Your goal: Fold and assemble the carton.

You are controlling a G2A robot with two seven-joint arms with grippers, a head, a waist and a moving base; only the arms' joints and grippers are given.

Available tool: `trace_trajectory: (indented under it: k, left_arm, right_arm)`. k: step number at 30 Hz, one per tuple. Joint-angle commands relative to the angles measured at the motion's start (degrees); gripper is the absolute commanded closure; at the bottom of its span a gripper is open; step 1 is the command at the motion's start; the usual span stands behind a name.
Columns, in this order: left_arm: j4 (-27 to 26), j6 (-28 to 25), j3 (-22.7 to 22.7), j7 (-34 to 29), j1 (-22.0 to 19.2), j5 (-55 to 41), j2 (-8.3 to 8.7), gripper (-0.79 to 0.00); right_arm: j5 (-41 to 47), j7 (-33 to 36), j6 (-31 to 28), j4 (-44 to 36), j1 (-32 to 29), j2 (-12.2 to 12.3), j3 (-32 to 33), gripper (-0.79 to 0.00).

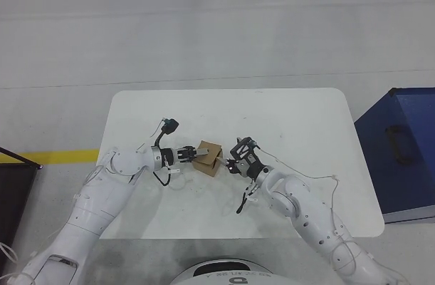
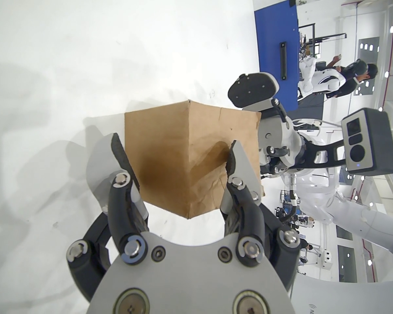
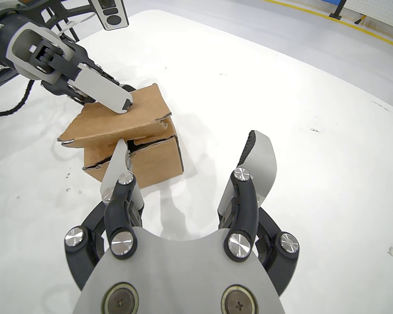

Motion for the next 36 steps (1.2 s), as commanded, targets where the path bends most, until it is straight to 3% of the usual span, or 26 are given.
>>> trace_trajectory:
  k: [1,15,20,25,30,36]
  left_arm:
    - [-0.1,0.3,0.2,-0.1,-0.1,0.3,-0.02,-0.563]
    - [0.1,1.4,0.8,0.0,-0.6,2.3,-0.01,-0.554]
    - [-0.1,1.4,0.6,0.0,-0.5,2.3,0.06,-0.557]
    - [-0.2,1.5,0.7,-0.1,-0.5,2.3,0.07,-0.545]
    - [-0.3,1.6,0.8,0.0,-0.7,3.1,0.09,-0.533]
    - [-0.5,1.9,1.0,0.1,-0.7,3.4,0.10,-0.529]
  right_arm:
    - [-0.4,0.2,-0.2,-0.4,-0.4,0.1,0.4,-0.628]
    - [-2.7,-0.9,-1.3,-3.7,-2.9,0.7,3.2,-0.708]
    - [-3.6,-3.4,-1.5,-4.8,-3.2,0.6,2.6,-0.785]
    - [-4.6,-5.4,-0.5,-3.2,-2.0,0.1,1.2,-0.785]
    - [-7.2,1.8,-0.4,-1.5,-0.3,0.0,0.3,-0.776]
    - [-7.3,2.0,-0.3,-4.6,-1.7,0.2,1.7,-0.767]
